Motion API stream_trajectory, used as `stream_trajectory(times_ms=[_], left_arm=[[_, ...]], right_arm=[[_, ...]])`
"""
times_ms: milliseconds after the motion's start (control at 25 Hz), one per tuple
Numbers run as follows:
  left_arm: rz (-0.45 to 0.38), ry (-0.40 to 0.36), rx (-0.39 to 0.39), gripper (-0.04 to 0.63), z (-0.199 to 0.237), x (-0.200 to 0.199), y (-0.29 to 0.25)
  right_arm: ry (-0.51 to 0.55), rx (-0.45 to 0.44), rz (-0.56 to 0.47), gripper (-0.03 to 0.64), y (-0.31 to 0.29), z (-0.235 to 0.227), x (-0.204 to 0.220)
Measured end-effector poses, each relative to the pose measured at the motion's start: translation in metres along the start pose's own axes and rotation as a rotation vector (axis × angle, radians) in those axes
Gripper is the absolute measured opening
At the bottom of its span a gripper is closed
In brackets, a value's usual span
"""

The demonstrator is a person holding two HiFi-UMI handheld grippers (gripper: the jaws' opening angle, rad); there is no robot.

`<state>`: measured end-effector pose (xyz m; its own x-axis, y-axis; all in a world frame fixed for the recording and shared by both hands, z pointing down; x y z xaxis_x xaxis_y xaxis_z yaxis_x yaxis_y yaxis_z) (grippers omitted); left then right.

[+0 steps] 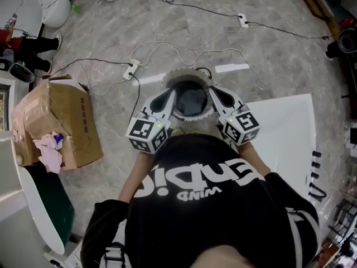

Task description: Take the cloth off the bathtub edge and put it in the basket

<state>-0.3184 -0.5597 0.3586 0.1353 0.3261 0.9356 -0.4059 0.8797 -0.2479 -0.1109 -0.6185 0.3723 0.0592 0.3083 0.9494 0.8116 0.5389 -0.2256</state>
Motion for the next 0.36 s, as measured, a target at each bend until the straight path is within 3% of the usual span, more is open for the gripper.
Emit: stream_trajectory(times_ms=[360], left_arm=[[0.007,0.000,0.000,0.012,-0.015,0.003,0.001]], right_arm=[[-0.002,-0.010,0.013,0.014,0.011,-0.004,0.003]])
Point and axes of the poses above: the fingertips, and each gripper's own axes: y backward along the fingers, z to its left, x out of its underside, the point moved 8 cm from there along y, backward along the fingers, and after that the axes turned 1 degree about -x, right-handed, at the moved point
